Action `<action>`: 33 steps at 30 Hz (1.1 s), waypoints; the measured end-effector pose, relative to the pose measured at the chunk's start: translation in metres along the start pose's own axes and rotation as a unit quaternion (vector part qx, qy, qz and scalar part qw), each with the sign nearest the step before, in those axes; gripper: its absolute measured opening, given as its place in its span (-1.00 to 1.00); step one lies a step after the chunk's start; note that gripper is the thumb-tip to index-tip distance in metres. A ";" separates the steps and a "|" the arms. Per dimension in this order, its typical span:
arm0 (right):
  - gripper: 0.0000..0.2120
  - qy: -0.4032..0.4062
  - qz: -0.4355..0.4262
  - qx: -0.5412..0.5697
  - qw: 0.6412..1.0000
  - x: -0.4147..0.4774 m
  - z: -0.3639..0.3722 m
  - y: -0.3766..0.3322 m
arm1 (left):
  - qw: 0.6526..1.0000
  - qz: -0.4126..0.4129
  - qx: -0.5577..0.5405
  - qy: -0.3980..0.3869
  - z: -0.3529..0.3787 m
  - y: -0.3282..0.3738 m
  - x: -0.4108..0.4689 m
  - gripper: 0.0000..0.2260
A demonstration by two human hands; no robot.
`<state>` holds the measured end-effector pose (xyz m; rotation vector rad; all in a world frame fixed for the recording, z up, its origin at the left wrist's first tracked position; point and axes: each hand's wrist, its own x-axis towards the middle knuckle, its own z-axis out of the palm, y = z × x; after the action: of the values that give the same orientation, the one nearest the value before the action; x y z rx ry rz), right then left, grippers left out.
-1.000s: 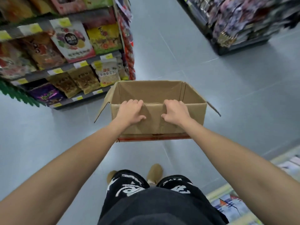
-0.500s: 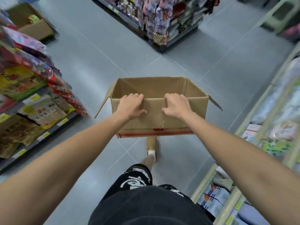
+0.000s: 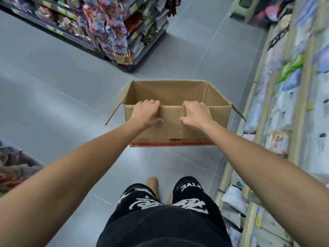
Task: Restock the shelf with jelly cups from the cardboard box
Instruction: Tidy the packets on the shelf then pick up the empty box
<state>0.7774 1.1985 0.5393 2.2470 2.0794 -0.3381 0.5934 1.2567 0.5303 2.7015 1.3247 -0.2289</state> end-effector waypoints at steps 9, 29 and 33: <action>-0.72 -0.005 0.057 0.044 0.997 0.104 -0.023 0.157 | 0.997 0.064 0.029 -0.017 -0.019 0.063 0.199 -0.57; -0.76 -0.046 -0.003 0.047 0.998 0.370 -0.099 0.411 | 0.999 -0.018 -0.027 0.008 -0.073 0.136 0.535 -0.67; -0.75 -0.062 -0.020 0.034 0.997 0.443 -0.104 0.428 | 0.999 -0.033 -0.040 0.002 -0.073 0.111 0.599 -0.67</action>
<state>1.2428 1.6138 0.5072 2.1627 2.0829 -0.5435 1.0491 1.6659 0.4926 2.5964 1.3938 -0.1739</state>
